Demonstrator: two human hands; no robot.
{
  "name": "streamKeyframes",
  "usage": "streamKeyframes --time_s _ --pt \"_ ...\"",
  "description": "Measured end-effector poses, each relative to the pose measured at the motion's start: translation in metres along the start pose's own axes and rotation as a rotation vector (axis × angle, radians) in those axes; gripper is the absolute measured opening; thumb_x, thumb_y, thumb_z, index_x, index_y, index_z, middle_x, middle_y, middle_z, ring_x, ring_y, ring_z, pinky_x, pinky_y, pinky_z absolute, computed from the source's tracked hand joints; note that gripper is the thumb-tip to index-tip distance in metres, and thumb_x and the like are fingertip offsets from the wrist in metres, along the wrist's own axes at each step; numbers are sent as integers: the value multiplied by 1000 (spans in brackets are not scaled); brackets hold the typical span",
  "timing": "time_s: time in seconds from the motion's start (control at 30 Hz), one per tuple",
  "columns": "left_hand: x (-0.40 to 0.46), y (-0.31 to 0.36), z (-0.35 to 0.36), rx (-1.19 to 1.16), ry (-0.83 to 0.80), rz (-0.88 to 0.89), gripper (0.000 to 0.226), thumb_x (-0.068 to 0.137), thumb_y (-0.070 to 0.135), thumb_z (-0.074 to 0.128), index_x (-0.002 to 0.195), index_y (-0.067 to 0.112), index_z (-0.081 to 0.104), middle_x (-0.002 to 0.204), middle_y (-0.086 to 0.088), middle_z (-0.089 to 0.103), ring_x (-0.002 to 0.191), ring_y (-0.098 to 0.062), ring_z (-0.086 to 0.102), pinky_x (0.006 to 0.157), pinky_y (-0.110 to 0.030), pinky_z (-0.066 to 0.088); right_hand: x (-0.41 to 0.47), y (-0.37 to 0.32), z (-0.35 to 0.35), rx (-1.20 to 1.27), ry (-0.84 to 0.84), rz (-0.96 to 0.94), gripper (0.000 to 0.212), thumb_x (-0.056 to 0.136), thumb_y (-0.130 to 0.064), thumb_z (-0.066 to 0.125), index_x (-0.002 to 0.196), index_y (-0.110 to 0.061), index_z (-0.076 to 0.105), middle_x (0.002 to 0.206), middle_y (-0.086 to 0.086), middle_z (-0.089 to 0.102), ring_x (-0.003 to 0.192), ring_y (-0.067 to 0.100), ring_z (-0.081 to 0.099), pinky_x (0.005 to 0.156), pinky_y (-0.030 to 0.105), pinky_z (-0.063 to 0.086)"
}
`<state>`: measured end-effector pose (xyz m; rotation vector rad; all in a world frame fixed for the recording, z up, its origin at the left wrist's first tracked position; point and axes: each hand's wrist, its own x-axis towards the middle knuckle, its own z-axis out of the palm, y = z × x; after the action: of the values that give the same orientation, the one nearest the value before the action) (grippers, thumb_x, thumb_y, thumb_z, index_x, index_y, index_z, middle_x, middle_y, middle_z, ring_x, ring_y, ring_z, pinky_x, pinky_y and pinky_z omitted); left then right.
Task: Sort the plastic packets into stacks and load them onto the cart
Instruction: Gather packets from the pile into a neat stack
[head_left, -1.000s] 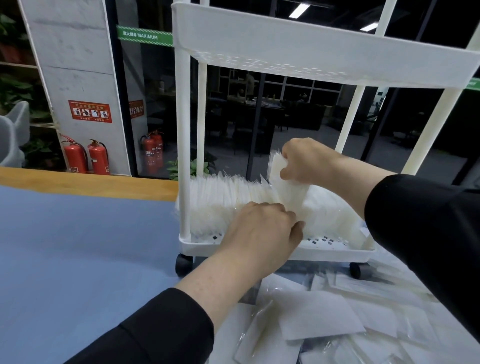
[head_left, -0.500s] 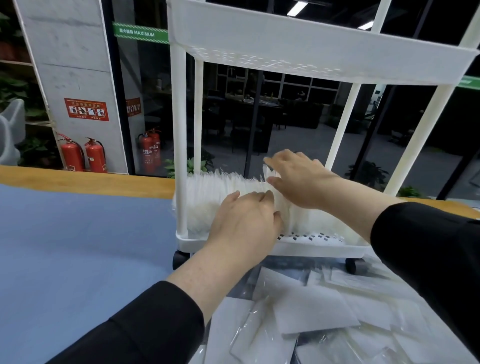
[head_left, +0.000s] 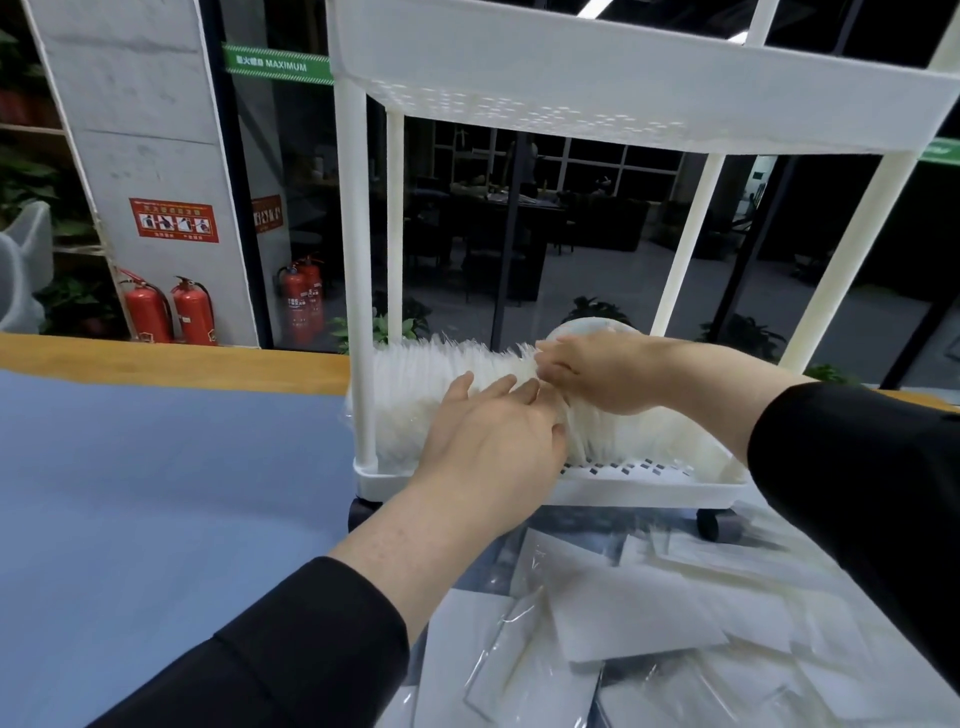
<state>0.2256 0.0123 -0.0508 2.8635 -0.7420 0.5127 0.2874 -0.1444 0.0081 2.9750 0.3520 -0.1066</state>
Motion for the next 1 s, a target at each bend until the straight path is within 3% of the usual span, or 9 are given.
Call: streamKeyframes --time_s 0.1,0.17,0.3,0.37,0.43,0.53,0.67,0.83,1.0 --pt "2 -2 -2 -45 47 -41 47 108 31 28 148 15 46 154 1 47 149 -15 31 123 -41 12 -6 0 -5 155 238 -21 47 110 -32 25 147 -13 46 146 14 51 134 36 47 108 51 40" --pt "2 -3 -4 -50 31 -23 48 108 31 27 151 14 42 157 0 43 149 -15 31 122 -42 13 -14 1 -11 194 389 31 45 109 -36 25 138 -14 52 121 16 65 109 36 62 92 47 50" --pt "-1 -1 1 25 -39 14 48 108 34 22 144 14 46 153 1 48 149 -16 32 122 -47 13 -41 -1 -10 164 348 81 41 108 -39 28 119 -16 60 101 14 67 89 33 63 81 47 52" --pt "0 -1 -3 -11 -17 -15 49 109 35 20 146 15 46 157 3 45 152 -14 26 124 -45 9 -54 -1 0 108 224 74 40 108 -38 29 119 -13 59 108 14 68 95 34 63 86 49 52" --pt "0 0 -11 -49 55 -31 47 109 33 23 141 16 52 152 2 50 147 -14 33 122 -40 14 -73 0 6 146 258 61 39 108 -37 32 131 -16 55 120 10 68 105 32 64 93 46 51" --pt "-13 2 -28 -119 195 -60 38 107 29 34 122 15 66 123 0 69 115 -22 59 102 -37 38 -116 -7 7 327 444 82 36 107 -37 38 137 -27 57 129 -5 67 110 19 63 90 30 46" --pt "-53 11 -50 -274 333 -91 36 104 31 37 103 15 69 101 0 72 91 -27 64 80 -43 51 -174 -26 15 408 332 92 33 104 -45 43 128 -35 63 128 -17 64 94 2 58 81 26 42" --pt "-118 37 -63 -330 37 -175 31 104 41 44 125 30 64 125 13 65 112 -20 60 90 -38 49 -234 -47 33 390 138 96 43 97 -55 51 136 -39 56 138 -17 58 125 8 54 101 30 44" --pt "-175 24 -65 -234 -169 -377 41 102 50 45 138 32 51 134 4 59 118 -28 58 96 -42 50 -257 -78 54 473 77 69 60 89 -57 63 144 -40 45 147 -16 49 130 11 50 97 29 42"
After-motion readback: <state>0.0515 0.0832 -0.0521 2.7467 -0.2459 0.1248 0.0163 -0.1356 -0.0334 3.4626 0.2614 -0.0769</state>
